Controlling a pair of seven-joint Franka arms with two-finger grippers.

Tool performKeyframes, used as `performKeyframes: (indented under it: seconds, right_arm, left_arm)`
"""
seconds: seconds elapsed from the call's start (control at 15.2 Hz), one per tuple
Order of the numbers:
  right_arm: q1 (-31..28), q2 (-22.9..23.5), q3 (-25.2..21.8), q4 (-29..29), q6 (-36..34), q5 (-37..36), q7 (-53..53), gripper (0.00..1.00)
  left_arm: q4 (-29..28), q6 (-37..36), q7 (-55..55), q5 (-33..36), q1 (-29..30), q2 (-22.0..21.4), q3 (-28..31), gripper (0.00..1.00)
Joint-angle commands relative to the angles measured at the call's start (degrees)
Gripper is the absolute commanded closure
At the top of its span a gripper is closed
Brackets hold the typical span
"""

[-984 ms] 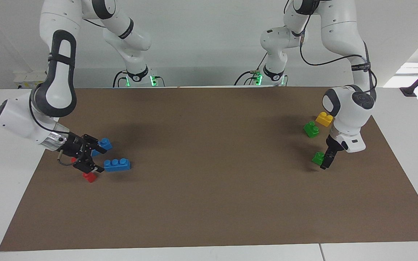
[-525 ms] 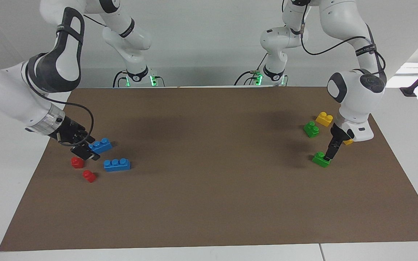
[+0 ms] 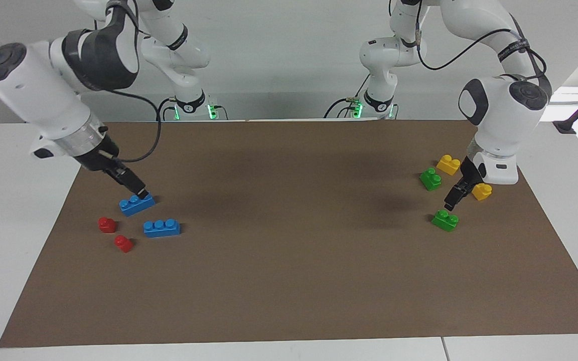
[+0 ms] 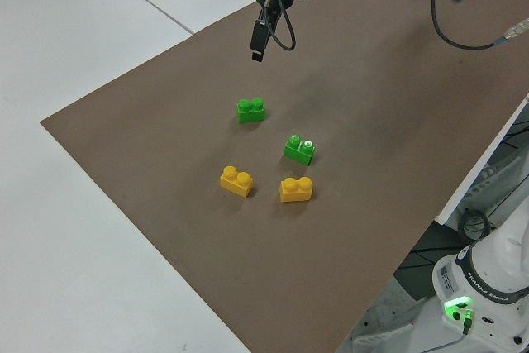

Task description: Remove green block with left arm and hold with right

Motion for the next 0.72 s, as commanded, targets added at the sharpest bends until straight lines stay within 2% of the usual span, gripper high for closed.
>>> performKeyframes:
  seconds: [0.0, 0.26, 0.46, 0.66]
  right_arm:
    - [-0.83, -2.93, 0.24, -0.92, -3.66, -1.34, -9.24, 0.00]
    - [-0.92, -6.63, 0.24, -3.30, -7.01, -2.05, -15.41, 0.00]
    - [-1.44, -6.90, 0.15, -4.09, -7.28, -4.23, -19.97, 0.00]
    - [-1.62, -7.69, 0.07, -5.57, -7.28, -5.21, -20.25, 0.00]
  left_arm:
    - [0.00, -4.51, 8.31, -0.19, -0.39, -3.34, 0.39, 0.00]
    - [-0.79, -9.43, 16.94, -0.28, -0.39, -7.74, 0.39, 0.00]
    - [-1.32, -10.93, 17.21, -0.28, -0.56, -9.41, 0.30, 0.00]
    - [-2.11, -11.64, 16.95, -0.54, -0.47, -11.26, 0.21, 0.00]
